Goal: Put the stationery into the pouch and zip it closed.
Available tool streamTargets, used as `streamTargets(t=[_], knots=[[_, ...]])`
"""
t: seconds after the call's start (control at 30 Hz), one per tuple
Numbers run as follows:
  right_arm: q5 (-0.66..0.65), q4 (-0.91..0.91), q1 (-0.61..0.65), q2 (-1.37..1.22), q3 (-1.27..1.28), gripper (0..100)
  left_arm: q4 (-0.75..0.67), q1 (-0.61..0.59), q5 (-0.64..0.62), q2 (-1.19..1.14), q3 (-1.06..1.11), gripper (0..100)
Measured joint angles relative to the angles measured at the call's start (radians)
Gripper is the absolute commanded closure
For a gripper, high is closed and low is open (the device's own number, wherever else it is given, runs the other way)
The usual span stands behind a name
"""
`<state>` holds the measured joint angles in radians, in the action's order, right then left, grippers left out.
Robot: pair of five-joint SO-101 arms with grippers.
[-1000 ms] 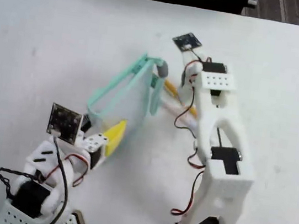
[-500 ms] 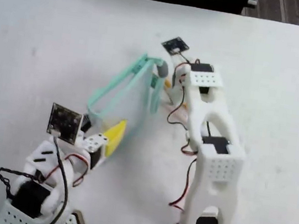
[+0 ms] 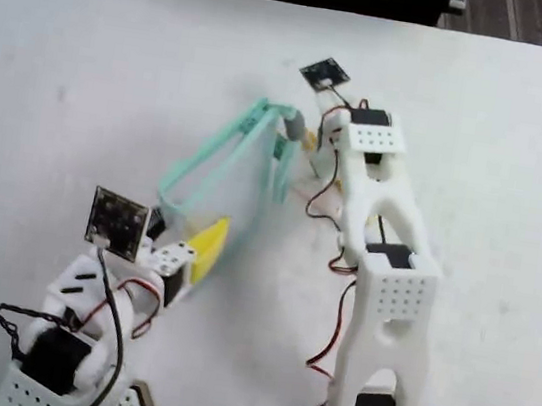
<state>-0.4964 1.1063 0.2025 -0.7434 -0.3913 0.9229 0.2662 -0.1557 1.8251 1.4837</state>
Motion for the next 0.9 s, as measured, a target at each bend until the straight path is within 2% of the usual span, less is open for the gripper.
streamTargets(t=[0.23,0.9], knots=[[0.0,-0.002,-0.005,0.0,-0.002,98.1,0.0,0.0,0.0,0.0,0.0,80],[0.0,-0.002,-0.015,-0.002,-0.002,98.1,0.0,-0.002,0.0,0.0,0.0,80]])
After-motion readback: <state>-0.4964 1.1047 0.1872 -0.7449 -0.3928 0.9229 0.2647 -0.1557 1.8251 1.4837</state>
